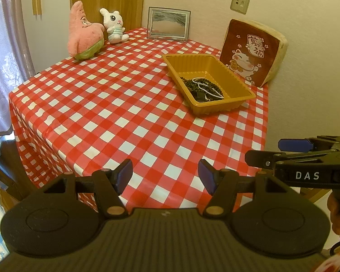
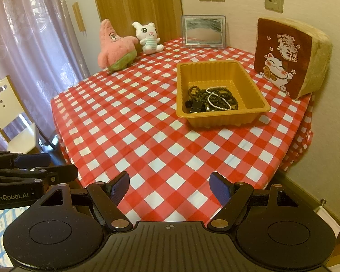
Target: Organize jewelry
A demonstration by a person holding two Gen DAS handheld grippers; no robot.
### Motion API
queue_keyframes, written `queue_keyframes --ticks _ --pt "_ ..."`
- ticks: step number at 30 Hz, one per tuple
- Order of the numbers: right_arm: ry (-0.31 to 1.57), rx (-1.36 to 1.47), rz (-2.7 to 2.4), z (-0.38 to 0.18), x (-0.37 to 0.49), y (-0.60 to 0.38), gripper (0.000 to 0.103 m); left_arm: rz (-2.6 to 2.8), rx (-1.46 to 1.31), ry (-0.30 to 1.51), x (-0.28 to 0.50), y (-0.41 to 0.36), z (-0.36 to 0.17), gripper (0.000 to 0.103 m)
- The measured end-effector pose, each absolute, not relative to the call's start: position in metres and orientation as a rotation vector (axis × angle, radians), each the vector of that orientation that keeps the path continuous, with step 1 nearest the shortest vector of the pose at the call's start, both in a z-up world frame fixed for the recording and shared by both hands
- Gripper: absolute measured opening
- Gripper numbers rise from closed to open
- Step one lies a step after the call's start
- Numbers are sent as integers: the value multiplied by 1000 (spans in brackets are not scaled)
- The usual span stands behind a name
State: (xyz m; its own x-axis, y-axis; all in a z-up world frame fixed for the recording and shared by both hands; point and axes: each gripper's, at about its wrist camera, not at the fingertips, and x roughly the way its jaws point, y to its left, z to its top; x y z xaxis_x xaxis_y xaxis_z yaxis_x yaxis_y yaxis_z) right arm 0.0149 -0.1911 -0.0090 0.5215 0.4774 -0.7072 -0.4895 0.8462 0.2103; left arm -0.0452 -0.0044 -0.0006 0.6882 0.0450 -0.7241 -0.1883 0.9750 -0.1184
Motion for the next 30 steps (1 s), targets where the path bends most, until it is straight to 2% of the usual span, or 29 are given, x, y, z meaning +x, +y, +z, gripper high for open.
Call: queue_keyframes --ticks 30 --pt "854 -15 577 -13 25 -193 77 115 -178 803 -30 -14 -1 63"
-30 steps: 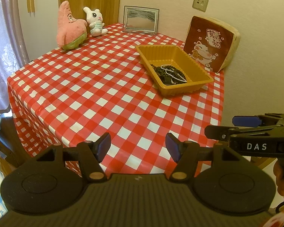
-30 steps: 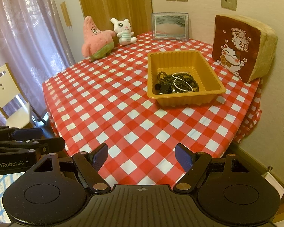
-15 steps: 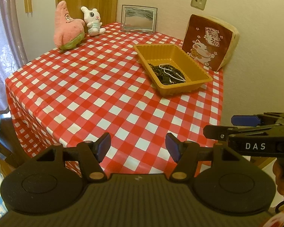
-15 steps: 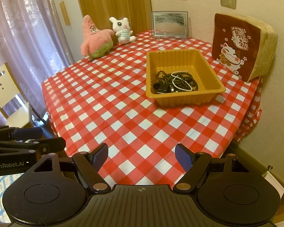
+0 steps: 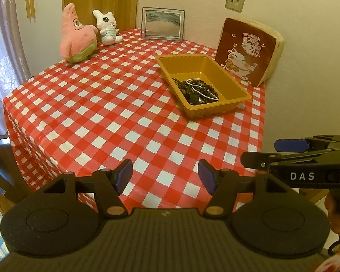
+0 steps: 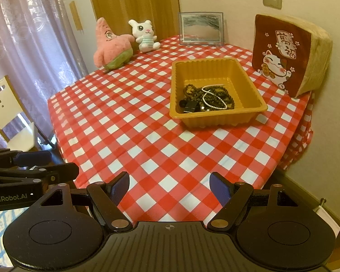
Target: Organize jewelry
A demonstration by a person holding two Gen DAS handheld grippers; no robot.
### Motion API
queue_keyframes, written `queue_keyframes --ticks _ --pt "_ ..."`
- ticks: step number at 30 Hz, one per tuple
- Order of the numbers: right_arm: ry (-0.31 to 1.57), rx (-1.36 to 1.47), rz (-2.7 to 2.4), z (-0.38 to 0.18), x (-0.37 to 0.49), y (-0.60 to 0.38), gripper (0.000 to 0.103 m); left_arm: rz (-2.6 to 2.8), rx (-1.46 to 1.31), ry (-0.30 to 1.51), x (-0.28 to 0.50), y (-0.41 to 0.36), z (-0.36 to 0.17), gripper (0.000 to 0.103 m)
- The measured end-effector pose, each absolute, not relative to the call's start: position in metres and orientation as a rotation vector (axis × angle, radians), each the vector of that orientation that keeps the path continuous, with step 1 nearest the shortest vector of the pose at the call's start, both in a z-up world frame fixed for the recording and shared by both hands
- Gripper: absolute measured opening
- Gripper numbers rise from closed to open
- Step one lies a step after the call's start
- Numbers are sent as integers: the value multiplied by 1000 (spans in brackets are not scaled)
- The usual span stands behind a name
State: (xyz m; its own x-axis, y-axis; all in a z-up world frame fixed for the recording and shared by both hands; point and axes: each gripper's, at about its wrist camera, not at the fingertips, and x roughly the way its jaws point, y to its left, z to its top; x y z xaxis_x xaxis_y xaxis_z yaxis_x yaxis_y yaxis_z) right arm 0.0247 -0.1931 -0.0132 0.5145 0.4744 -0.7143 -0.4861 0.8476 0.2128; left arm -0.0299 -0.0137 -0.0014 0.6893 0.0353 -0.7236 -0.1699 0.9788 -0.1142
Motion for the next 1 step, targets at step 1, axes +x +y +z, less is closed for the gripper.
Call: queue_keyframes --ticks 1 --pt "854 -15 577 -13 25 -193 77 118 -179 807 -28 -14 -2 67"
